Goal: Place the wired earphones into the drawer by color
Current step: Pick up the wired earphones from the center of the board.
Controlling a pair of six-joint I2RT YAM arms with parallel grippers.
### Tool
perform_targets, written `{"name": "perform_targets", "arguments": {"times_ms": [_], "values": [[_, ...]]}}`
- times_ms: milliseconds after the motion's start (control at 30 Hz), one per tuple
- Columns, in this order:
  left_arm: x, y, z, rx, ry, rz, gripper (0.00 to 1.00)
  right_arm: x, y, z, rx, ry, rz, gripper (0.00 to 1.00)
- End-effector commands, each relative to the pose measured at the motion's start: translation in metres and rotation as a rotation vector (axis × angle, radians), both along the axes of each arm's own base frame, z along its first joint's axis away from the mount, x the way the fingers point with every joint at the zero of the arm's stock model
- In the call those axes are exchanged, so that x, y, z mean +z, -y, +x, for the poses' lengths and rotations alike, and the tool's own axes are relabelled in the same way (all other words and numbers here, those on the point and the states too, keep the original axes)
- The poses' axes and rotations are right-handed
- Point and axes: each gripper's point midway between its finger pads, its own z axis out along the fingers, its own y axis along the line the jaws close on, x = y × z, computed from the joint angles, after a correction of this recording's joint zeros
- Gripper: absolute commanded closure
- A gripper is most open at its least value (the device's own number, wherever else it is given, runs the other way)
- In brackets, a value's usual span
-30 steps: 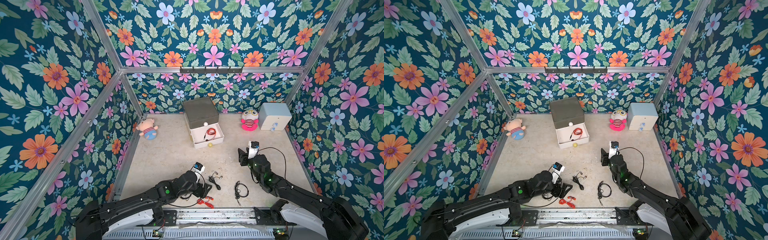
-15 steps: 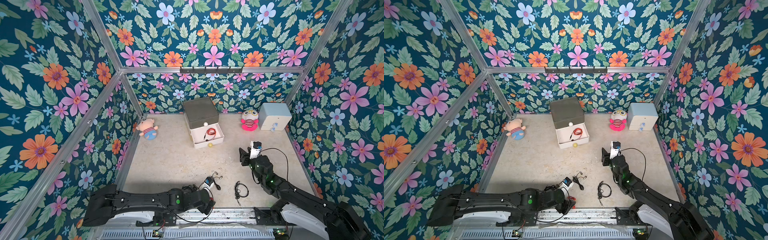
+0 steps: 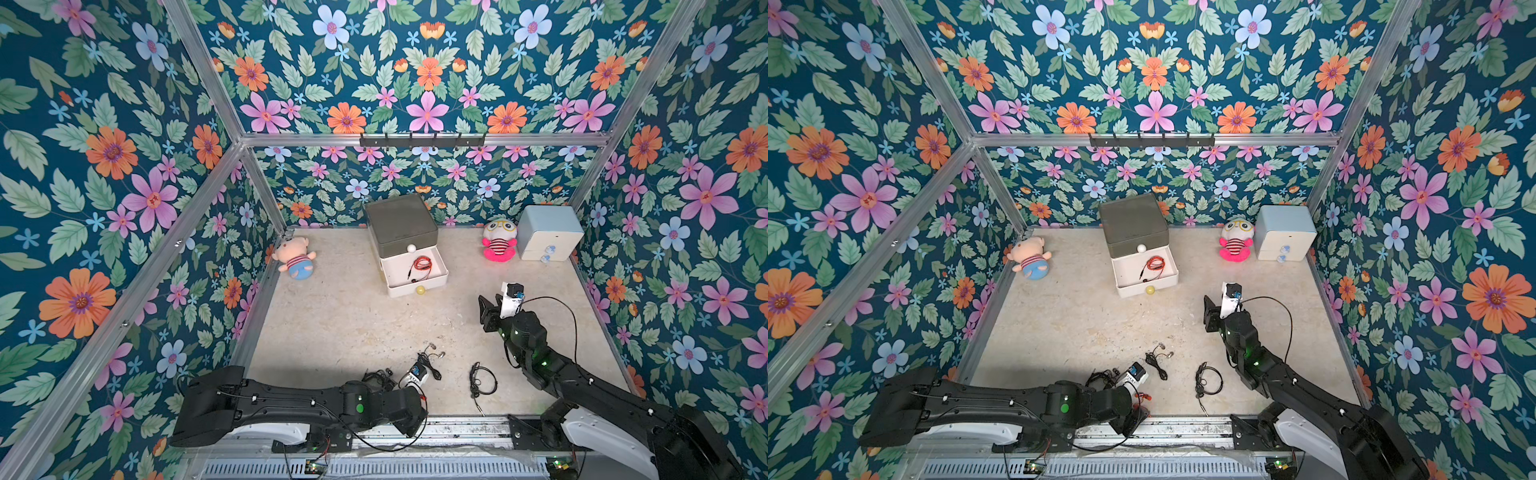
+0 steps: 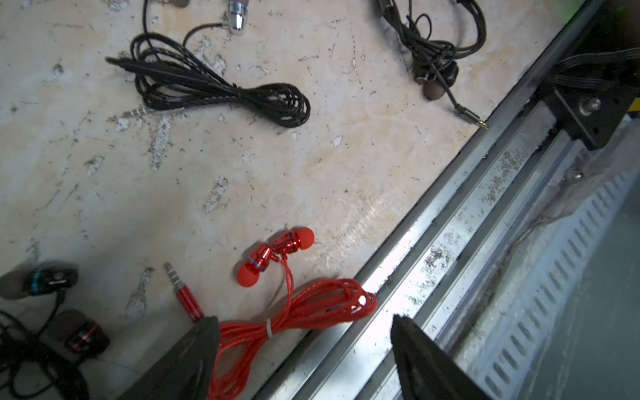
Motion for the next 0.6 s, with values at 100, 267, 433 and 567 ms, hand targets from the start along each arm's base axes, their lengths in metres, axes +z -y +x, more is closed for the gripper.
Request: {"name": "perform_targets", "arguments": {"times_ms": [100, 267, 433, 567], "values": [[-0.0061, -0.0041, 0.0009, 0.012, 0.002, 0.021, 0.2, 0.0063, -0.0007, 0.0013, -0.001, 0.021, 0.017, 0.42], [-0.0075, -0.0043, 0.0031, 0.023, 0.01, 0.035, 0.25, 0.0074, -0.0014, 0.0009, 0.004, 0.023, 0.019, 0.42], [-0.0091, -0.0032, 0.0043, 0.027, 0.016, 0.046, 0.31, 0.0087, -0.0012, 0.0002, 0.006, 0.026, 0.023, 0.42], [-0.0119, -0.001, 0.0033, 0.02, 0.012, 0.058, 0.35, 0.0091, -0.0004, -0.0002, 0.004, 0.029, 0.024, 0.42]]}}
